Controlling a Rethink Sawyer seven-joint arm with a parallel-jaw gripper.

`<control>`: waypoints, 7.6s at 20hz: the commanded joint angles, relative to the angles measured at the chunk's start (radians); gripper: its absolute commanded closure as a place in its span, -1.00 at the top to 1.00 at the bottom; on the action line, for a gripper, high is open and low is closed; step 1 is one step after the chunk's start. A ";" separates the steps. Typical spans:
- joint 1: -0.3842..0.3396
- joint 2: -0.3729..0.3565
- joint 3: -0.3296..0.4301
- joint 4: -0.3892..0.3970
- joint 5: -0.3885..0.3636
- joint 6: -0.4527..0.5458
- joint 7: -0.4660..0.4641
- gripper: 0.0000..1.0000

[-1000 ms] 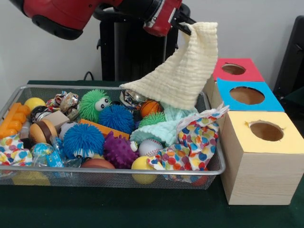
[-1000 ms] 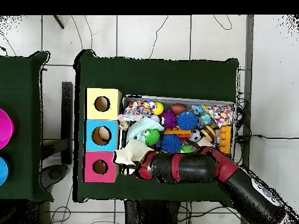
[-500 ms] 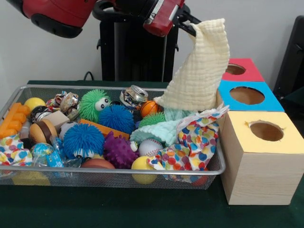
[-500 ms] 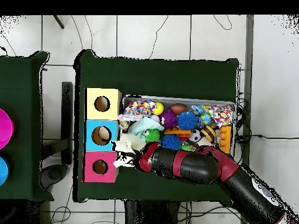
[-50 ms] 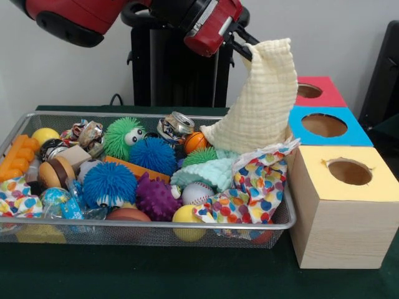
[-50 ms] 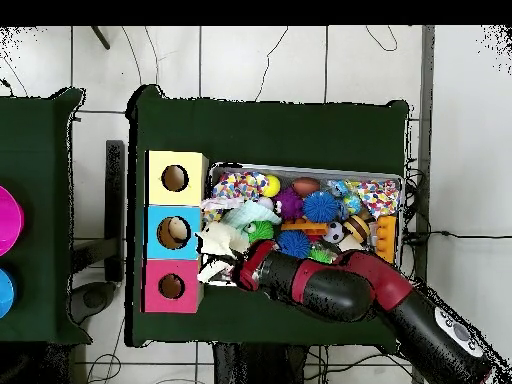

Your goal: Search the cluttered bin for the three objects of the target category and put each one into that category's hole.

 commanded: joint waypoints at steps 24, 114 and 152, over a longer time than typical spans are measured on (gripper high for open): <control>0.193 -0.172 -0.157 -0.099 -0.158 -0.204 0.114 -1.00; 0.761 -0.459 -0.864 -0.368 -0.419 -0.323 0.207 -1.00; 0.475 -0.498 -0.622 -0.265 -0.105 -0.159 0.027 1.00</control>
